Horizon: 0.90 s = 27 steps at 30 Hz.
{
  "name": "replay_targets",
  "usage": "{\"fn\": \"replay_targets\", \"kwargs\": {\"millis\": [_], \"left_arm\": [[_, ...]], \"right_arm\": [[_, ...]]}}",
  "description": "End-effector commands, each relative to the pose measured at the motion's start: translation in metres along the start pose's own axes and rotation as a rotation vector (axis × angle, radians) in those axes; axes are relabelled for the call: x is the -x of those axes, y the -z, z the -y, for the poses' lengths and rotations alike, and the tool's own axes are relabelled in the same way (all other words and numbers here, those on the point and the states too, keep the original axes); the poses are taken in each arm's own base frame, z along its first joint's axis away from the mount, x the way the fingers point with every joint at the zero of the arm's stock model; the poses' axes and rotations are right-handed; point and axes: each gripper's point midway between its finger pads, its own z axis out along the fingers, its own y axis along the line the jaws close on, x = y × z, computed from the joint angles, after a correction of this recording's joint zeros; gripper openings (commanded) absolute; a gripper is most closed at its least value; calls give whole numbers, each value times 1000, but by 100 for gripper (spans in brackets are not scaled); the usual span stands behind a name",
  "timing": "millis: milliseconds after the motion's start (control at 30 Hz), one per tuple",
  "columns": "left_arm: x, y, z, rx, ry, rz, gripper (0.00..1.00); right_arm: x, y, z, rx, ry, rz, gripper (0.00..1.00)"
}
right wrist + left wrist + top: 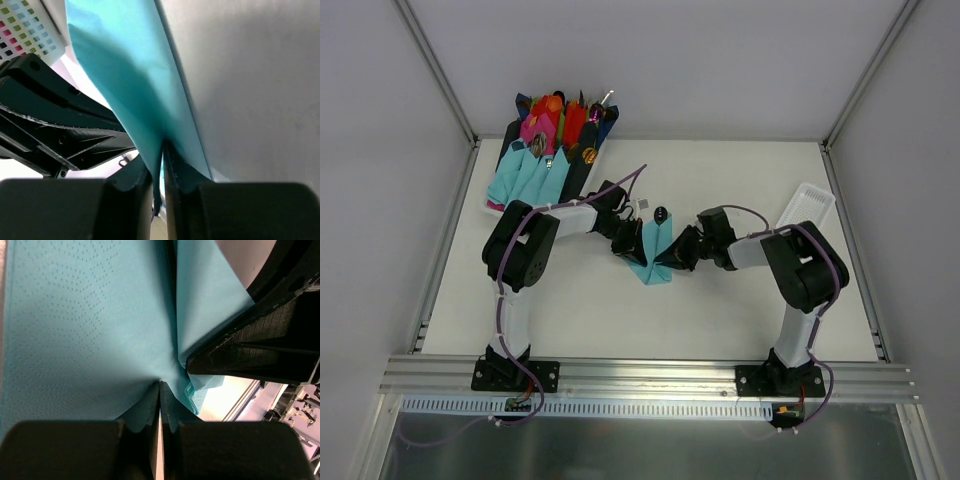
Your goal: Place the utensils on the paper napkin and roll it up
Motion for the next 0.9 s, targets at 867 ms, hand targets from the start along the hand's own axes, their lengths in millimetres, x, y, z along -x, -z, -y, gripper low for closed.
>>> {"fn": "replay_targets", "kwargs": {"millis": [867], "left_arm": [[35, 24, 21, 2, -69, 110, 7]], "right_arm": [[6, 22, -25, 129, 46, 25, 48]]}}
